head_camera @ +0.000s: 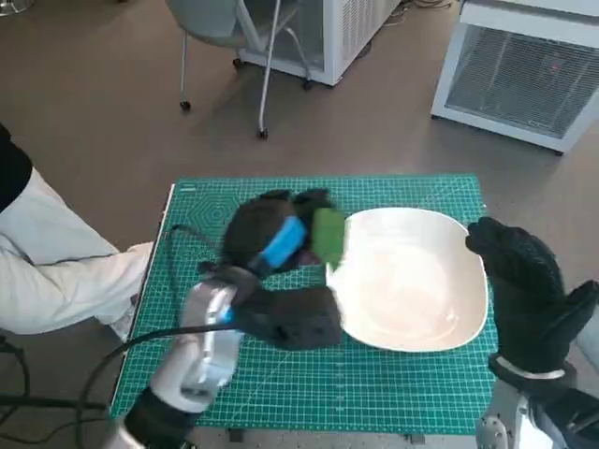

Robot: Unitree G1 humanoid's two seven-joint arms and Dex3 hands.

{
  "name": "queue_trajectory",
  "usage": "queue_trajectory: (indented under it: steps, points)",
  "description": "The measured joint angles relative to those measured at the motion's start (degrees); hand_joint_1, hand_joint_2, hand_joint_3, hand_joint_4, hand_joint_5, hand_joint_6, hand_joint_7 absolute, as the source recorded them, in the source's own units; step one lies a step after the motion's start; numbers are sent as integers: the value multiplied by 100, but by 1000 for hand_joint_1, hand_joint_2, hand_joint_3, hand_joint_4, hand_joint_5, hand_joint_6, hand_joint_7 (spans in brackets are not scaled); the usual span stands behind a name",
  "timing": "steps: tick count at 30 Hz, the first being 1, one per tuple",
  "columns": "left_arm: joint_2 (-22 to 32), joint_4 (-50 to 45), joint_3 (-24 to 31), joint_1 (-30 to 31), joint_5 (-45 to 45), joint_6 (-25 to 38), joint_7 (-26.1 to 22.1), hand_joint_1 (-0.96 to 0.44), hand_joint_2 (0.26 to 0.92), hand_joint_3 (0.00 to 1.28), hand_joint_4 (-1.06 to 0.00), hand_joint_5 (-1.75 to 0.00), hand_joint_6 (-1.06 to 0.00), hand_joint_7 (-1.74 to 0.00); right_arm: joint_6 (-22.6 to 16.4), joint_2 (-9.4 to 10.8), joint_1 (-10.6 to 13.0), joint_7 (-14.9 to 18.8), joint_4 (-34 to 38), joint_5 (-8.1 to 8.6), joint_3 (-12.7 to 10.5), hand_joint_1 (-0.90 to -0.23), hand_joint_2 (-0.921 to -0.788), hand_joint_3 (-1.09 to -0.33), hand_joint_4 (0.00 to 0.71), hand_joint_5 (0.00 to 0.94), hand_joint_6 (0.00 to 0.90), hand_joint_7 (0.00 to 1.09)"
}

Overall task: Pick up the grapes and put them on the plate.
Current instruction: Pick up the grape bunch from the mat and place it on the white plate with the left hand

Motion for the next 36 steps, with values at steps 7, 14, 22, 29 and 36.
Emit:
queue_trajectory:
  steps: [7,14,22,29,36]
  points:
    - [-254,173,-283,-543,129,-303,-6,6,781,362,-594,-1478,-673,-1008,2,3,79,-14,-75,5,1,-415,-921,-584,453,454,246,855]
    - [-501,457,-398,-798,103,-621,-4,5,737,521,-520,-1445,-542,-1293,3,1,160,-38,-176,6,-8,-415,-921,-584,453,456,245,856]
    - [-782,738,-411,-855,7,-689,-13,4,620,773,-472,-1522,-481,-1481,27,-3,256,-84,-282,6,-14,-413,-921,-585,452,458,244,856]
    - [-879,866,-415,-874,-8,-689,-17,4,626,818,-412,-1589,-420,-1553,42,-1,314,-102,-328,11,-13,-413,-921,-585,451,458,244,856]
    - [-888,1012,-421,-902,-10,-716,-16,4,619,805,-442,-1556,-446,-1524,41,12,314,-137,-328,8,-9,-413,-921,-584,451,458,244,855]
